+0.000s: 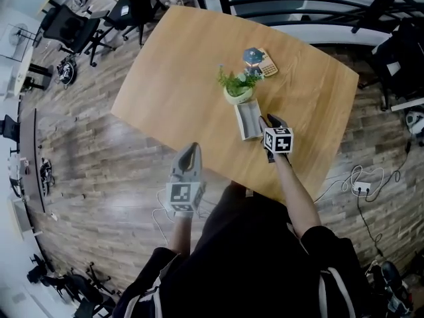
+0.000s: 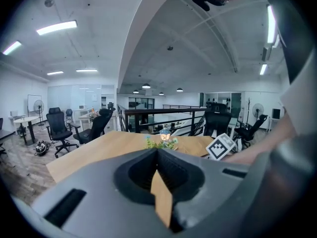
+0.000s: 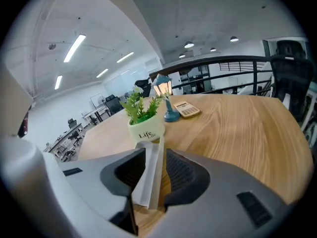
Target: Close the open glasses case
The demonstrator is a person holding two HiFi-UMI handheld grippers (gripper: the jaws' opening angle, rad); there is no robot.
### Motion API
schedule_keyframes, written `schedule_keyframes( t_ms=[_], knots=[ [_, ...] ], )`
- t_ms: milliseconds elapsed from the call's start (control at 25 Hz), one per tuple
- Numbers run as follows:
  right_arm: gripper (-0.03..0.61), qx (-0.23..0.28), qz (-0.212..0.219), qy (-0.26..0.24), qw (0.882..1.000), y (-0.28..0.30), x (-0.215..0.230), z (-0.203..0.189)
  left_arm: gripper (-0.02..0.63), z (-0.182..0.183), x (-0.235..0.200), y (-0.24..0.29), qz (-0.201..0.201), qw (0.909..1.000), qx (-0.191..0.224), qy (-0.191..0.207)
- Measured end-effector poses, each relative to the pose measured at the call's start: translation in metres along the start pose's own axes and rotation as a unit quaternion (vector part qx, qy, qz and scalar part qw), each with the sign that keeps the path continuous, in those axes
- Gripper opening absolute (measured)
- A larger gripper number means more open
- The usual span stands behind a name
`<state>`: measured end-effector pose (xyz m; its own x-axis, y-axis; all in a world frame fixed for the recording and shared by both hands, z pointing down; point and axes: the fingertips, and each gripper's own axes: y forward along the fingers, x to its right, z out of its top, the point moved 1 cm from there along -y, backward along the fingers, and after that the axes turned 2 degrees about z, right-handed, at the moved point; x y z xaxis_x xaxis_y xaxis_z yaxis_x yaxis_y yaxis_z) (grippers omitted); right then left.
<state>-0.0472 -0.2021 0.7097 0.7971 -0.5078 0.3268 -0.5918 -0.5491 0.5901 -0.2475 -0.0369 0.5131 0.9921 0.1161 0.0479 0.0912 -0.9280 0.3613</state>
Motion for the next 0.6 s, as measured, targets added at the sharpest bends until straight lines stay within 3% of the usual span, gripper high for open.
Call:
schedule_keyframes(
  t_ms=[280,600],
  knots=[
    [0.138,-0.046,0.011,0.0,0.999,0.033,0.002,-0.029,-0.002,-0.007,-0.005,-0.008,0.01,0.9999,-0.008,-0.008],
    [0.133,-0.05,0.009,0.011,0.999,0.04,0.001,-0.036,-0.002,-0.012,-0.012,-0.011,0.012,0.9998,-0.013,-0.011]
  ],
)
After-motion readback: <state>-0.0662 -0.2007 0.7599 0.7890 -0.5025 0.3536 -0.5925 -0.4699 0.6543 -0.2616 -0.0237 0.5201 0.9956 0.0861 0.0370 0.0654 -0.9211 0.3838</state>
